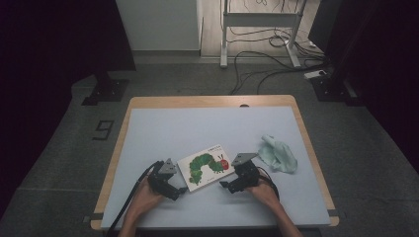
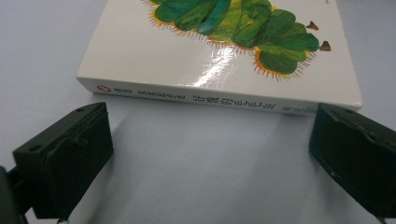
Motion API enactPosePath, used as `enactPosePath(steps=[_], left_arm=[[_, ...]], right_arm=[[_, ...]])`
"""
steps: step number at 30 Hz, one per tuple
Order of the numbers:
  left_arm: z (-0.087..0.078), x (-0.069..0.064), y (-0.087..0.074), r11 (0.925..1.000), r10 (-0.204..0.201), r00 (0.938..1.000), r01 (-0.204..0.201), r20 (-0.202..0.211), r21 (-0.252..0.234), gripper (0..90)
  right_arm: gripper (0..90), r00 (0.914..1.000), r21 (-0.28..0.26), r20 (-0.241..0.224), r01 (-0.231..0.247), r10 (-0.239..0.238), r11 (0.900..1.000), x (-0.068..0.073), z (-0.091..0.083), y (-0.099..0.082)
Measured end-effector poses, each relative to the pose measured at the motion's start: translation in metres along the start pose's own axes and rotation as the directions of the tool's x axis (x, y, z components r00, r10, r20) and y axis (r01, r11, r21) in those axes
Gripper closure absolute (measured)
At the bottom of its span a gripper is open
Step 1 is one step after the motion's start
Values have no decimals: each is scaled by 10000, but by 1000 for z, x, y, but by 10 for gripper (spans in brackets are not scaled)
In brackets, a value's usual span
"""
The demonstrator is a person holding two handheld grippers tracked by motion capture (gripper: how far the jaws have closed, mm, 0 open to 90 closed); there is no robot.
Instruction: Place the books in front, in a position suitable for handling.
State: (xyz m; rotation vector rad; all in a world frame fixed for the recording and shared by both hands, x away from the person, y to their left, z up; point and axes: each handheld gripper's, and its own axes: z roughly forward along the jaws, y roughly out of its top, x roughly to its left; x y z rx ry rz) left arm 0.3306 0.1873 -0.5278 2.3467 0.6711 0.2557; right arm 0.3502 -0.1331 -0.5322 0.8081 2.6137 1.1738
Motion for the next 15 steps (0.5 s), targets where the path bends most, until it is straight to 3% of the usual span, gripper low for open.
enactPosePath(steps=[9,15], left_arm=[[1,-6,1,9995,302,9990,-303,335,21,0],[1,-13,0,9998,205,9995,-206,252,28,0]], right_arm=[[40,9999,-67,-102,53,-54,10000,-2,2,2],[41,9997,-27,45,229,-229,9997,0,4,5]])
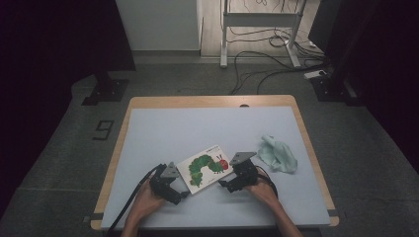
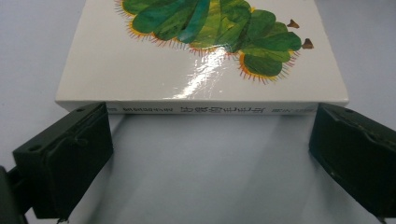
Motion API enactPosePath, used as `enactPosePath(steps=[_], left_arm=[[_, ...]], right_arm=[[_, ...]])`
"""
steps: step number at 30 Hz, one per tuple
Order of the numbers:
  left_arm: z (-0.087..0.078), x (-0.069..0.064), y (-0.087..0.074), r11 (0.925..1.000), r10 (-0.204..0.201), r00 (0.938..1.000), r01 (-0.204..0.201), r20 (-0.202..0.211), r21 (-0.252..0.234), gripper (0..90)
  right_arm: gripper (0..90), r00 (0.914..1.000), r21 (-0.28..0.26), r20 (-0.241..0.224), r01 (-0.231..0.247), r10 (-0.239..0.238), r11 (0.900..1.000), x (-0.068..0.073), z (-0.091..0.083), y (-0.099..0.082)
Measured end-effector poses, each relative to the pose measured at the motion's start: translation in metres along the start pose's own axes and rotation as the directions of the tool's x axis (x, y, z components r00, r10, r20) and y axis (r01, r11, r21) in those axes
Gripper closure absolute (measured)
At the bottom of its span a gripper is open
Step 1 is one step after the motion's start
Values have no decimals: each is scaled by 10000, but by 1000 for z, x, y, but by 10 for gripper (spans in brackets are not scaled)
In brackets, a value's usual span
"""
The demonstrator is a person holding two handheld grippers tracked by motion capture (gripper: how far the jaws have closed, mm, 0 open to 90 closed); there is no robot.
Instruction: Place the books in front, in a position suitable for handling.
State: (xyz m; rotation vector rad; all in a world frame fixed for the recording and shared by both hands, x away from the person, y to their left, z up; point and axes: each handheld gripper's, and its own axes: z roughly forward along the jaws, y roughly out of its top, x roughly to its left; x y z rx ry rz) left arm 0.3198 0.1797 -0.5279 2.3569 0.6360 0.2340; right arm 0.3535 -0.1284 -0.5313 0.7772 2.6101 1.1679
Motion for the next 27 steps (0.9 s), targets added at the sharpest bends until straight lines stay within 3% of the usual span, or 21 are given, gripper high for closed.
enactPosePath(steps=[5,10,18,27], left_arm=[[-1,-1,-1,10000,-91,9999,91,-105,-21,0],[-4,0,-5,9994,-333,9991,332,-272,-32,0],[-9,0,-10,9978,-662,9963,661,-551,-41,0],[-17,2,-21,9946,-1037,9912,1030,-819,-126,0]], right_arm=[[57,9993,35,324,208,-209,9998,3,0,-1],[95,9985,247,528,109,-122,9996,3,-6,-3],[101,9947,-29,994,-252,254,9997,-14,-41,-8],[93,9800,-164,1693,-1032,1044,9945,-40,-81,-18]])
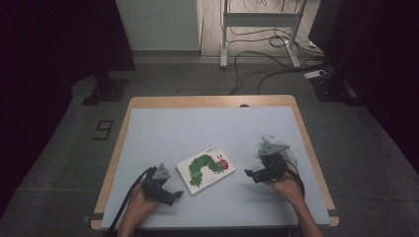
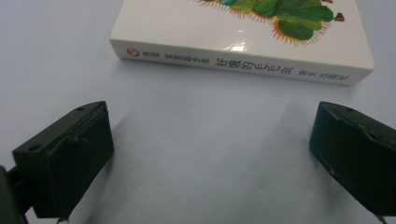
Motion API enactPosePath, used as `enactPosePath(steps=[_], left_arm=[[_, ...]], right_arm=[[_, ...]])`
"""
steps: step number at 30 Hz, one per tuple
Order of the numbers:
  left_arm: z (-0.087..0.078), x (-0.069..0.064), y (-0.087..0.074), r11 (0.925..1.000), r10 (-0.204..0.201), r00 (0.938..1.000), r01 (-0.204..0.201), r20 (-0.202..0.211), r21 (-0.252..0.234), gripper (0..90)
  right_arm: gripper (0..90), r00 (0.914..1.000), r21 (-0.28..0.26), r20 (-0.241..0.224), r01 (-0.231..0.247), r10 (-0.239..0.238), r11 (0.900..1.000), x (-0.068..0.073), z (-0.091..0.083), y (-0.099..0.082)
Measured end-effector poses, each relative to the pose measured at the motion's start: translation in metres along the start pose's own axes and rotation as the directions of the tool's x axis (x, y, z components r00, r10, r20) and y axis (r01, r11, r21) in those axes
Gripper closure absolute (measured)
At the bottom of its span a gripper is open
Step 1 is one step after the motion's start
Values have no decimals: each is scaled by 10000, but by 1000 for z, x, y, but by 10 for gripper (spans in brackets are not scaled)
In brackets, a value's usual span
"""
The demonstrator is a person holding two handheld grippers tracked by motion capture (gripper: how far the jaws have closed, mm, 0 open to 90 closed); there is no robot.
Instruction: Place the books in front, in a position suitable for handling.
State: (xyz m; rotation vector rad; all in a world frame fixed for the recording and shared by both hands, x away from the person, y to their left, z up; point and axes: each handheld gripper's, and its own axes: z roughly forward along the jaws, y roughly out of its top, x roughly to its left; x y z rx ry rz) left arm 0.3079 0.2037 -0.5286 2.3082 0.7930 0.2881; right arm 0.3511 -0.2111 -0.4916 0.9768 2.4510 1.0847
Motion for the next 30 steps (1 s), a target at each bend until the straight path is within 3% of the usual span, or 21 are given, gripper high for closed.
enactPosePath(steps=[10,15,24,30], left_arm=[[-7,4,-8,10000,-95,9999,95,-93,7,0],[-9,5,-10,9999,-158,9998,159,-156,6,0],[-13,7,-14,9993,-380,9989,380,-286,-30,0],[-13,7,-15,9993,-371,9989,371,-289,-26,0]], right_arm=[[92,9933,-104,1066,-430,439,9990,-31,-28,2],[97,9815,-65,1771,-730,730,9973,-49,-33,0],[106,9660,546,2226,-1468,1313,9877,-72,-15,-17],[132,9601,813,2492,-1513,1269,9851,-78,0,-25]])
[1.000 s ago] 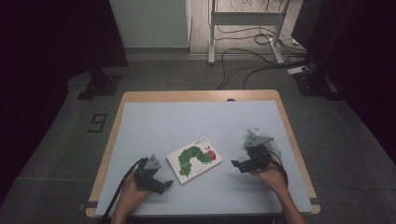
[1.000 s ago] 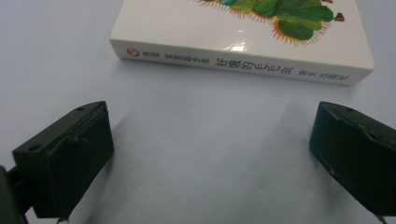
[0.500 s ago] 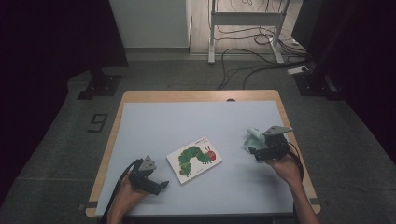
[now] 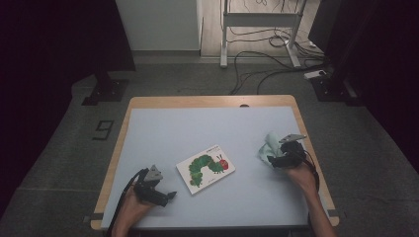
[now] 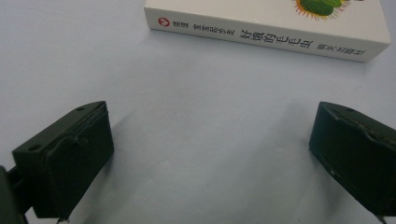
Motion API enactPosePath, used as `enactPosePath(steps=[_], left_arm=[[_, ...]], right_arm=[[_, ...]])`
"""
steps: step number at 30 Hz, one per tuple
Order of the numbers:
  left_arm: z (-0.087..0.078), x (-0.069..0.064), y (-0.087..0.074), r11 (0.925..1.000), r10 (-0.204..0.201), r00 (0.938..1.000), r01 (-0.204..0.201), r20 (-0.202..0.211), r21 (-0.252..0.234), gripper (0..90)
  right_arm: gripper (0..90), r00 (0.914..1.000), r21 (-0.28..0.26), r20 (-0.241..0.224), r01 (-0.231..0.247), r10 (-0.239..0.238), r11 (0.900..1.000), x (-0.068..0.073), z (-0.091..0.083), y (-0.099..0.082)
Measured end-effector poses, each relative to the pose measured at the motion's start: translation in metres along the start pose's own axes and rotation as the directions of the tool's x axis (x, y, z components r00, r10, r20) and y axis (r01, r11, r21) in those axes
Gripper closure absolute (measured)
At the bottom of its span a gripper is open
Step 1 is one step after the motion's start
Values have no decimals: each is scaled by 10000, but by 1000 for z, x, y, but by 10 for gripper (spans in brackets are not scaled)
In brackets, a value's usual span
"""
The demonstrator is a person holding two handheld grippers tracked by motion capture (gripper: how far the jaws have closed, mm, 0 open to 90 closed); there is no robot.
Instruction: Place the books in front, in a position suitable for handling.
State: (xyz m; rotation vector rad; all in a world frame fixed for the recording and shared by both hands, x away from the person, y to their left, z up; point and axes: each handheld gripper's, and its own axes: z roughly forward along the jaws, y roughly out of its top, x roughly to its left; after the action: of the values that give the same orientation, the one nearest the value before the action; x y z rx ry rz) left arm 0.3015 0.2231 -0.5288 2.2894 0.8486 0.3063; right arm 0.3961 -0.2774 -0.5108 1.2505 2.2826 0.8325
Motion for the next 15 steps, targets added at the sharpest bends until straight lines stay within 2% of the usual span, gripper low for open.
enactPosePath(steps=[4,10,13,15], left_arm=[[0,0,0,10000,-3,10000,3,2,-10,0],[0,0,0,10000,0,10000,0,-1,-11,0],[0,0,0,10000,6,10000,-6,-11,-14,0],[0,0,0,10000,9,10000,-9,-10,-13,0]], right_arm=[[158,9986,400,469,216,-235,9990,-3,9,-1],[304,9987,178,81,-499,497,9986,-8,9,-5],[498,9968,167,285,-746,741,9971,-9,5,-6],[587,9967,227,421,-699,689,9973,-9,3,-6]])
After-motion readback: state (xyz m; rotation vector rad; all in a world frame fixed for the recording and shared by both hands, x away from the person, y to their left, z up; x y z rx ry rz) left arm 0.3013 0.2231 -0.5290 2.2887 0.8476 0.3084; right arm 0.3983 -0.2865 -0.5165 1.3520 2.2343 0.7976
